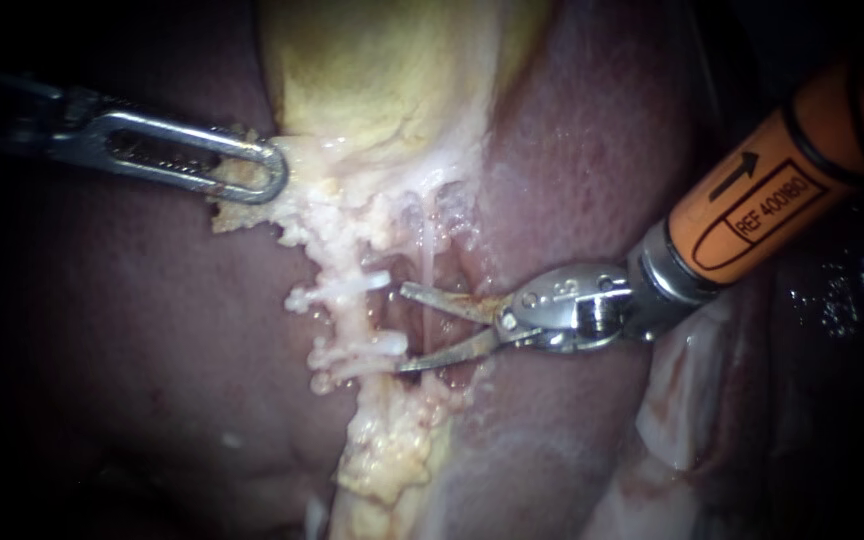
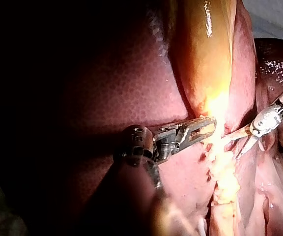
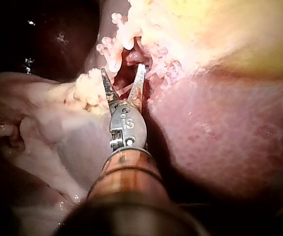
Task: Go to the cutting position left tube
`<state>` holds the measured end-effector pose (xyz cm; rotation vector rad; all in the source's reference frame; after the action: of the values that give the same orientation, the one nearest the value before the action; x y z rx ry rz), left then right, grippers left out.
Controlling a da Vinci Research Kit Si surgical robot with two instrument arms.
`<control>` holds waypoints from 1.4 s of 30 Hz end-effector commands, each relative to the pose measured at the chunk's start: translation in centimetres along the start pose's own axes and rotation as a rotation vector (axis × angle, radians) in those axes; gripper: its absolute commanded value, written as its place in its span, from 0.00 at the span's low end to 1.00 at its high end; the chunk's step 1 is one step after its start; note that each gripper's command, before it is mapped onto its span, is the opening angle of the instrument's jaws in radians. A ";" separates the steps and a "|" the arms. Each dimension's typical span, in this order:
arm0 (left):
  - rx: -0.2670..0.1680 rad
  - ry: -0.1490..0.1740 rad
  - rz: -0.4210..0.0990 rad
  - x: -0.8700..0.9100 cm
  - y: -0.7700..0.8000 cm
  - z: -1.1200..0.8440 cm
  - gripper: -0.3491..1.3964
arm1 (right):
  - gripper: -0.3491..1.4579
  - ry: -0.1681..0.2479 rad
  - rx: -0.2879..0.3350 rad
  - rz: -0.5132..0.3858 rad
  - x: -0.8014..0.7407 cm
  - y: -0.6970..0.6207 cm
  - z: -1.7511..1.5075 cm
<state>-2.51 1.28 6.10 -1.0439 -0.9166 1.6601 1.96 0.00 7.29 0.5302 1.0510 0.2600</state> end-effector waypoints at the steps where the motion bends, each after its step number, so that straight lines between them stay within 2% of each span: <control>1: 0.000 0.000 0.001 0.00 -0.01 0.00 0.00 | 0.99 0.000 0.005 -0.001 -0.02 0.02 0.00; 5: 0.000 0.000 0.001 0.00 -0.02 0.00 0.00 | 0.99 0.008 0.041 -0.005 -0.05 0.08 0.00; 15: 0.001 0.000 0.001 -0.01 -0.02 0.01 0.00 | 0.98 0.083 0.168 -0.066 0.04 0.12 0.16; 17: 0.001 0.000 0.001 0.00 -0.02 0.01 0.00 | 0.96 0.100 0.198 -0.063 0.08 0.11 0.21; 21: 0.000 0.000 0.001 0.00 -0.03 0.01 0.00 | 0.95 0.107 0.214 -0.075 0.16 0.07 0.31; 25: 0.000 0.000 0.001 0.00 -0.03 0.01 0.00 | 0.92 0.134 0.237 -0.061 0.25 0.01 0.41; 28: 0.000 0.000 0.001 0.00 -0.03 0.02 0.00 | 0.92 0.136 0.238 -0.053 0.33 -0.01 0.52; 42: 0.001 0.000 0.001 0.01 -0.03 0.03 0.00 | 0.92 0.175 0.202 0.099 0.66 -0.08 0.99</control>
<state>-2.53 1.30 6.13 -1.0447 -0.9158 1.6614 3.15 -0.07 7.12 0.7537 1.2303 0.2986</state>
